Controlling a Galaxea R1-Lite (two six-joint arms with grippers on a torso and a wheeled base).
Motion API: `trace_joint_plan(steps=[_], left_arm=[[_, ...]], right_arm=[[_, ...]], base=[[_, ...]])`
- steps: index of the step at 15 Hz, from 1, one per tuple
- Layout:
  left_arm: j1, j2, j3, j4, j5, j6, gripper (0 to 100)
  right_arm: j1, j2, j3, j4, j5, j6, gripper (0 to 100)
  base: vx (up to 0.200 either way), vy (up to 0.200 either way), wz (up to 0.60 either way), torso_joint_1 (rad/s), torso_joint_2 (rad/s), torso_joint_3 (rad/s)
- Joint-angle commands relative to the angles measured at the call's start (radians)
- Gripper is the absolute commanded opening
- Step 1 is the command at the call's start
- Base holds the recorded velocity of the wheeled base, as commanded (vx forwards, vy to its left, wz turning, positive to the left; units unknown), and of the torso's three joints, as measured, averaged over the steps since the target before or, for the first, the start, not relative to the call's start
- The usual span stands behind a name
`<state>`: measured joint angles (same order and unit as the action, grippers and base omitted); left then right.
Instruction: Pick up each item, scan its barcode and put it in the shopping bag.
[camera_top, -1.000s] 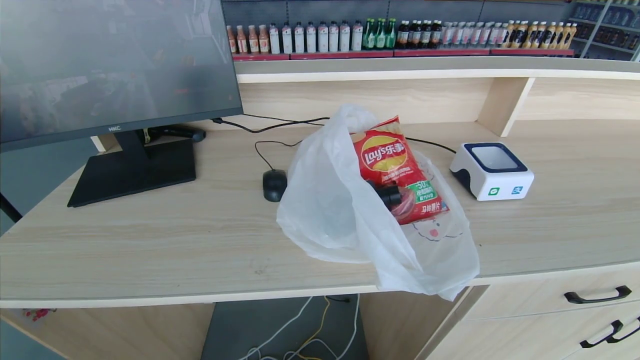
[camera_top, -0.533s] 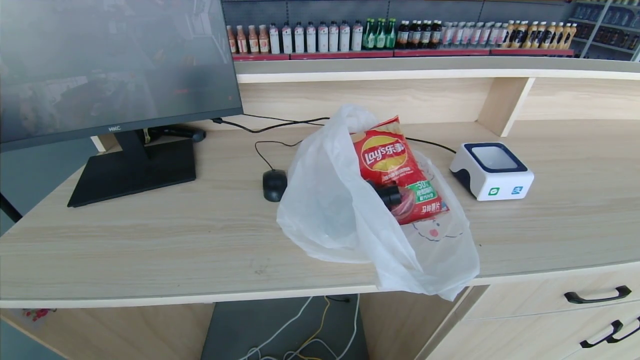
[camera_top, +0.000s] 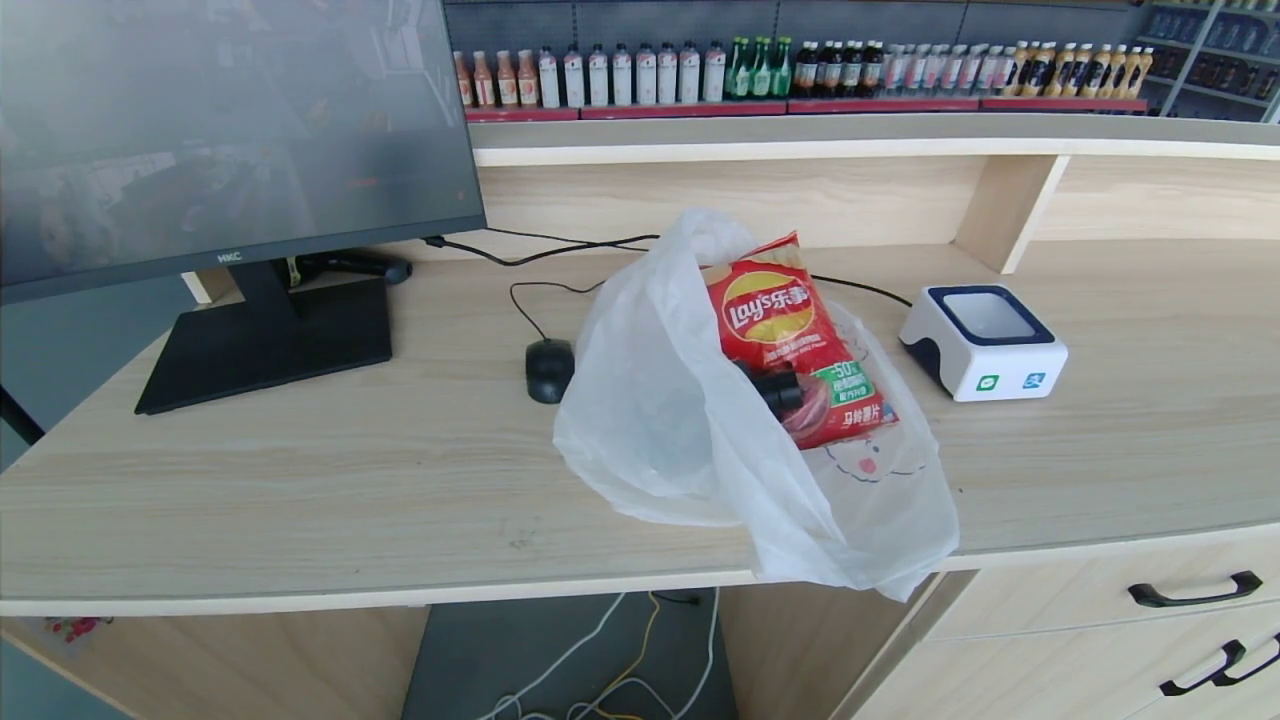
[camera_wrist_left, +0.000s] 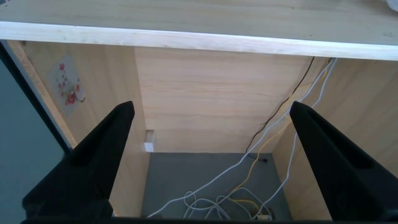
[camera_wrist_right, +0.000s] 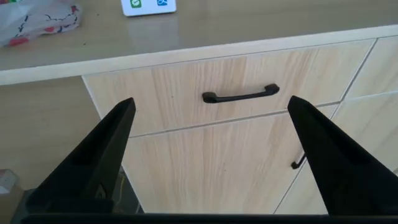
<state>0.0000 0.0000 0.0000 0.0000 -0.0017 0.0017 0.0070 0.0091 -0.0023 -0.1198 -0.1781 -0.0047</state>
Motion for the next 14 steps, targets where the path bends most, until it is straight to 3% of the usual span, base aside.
trace_joint_plan(steps=[1, 3, 5, 9, 12, 14], left_arm=[[0.000, 0.000, 0.000, 0.000, 0.000, 0.000, 100], [0.000, 0.000, 0.000, 0.000, 0.000, 0.000, 100], [0.000, 0.000, 0.000, 0.000, 0.000, 0.000, 100], [0.000, 0.000, 0.000, 0.000, 0.000, -0.002, 100], [0.000, 0.000, 0.000, 0.000, 0.000, 0.001, 100], [0.000, 0.000, 0.000, 0.000, 0.000, 0.004, 100]], right_arm=[[0.001, -0.009, 0.001, 0.022, -0.001, 0.000, 100], [0.001, -0.009, -0.002, 0.085, 0.015, 0.034, 100], [0.001, -0.009, 0.001, 0.118, 0.138, -0.034, 100], [0.001, -0.009, 0.001, 0.120, 0.143, -0.032, 100], [0.001, -0.009, 0.001, 0.120, 0.143, -0.018, 100], [0.001, -0.009, 0.001, 0.120, 0.143, -0.020, 100]], base=[[0.000, 0.000, 0.00, 0.000, 0.00, 0.000], [0.000, 0.000, 0.00, 0.000, 0.00, 0.000], [0.000, 0.000, 0.00, 0.000, 0.00, 0.000], [0.000, 0.000, 0.00, 0.000, 0.00, 0.000], [-0.200, 0.000, 0.00, 0.014, 0.01, 0.002], [0.000, 0.000, 0.00, 0.000, 0.00, 0.000]])
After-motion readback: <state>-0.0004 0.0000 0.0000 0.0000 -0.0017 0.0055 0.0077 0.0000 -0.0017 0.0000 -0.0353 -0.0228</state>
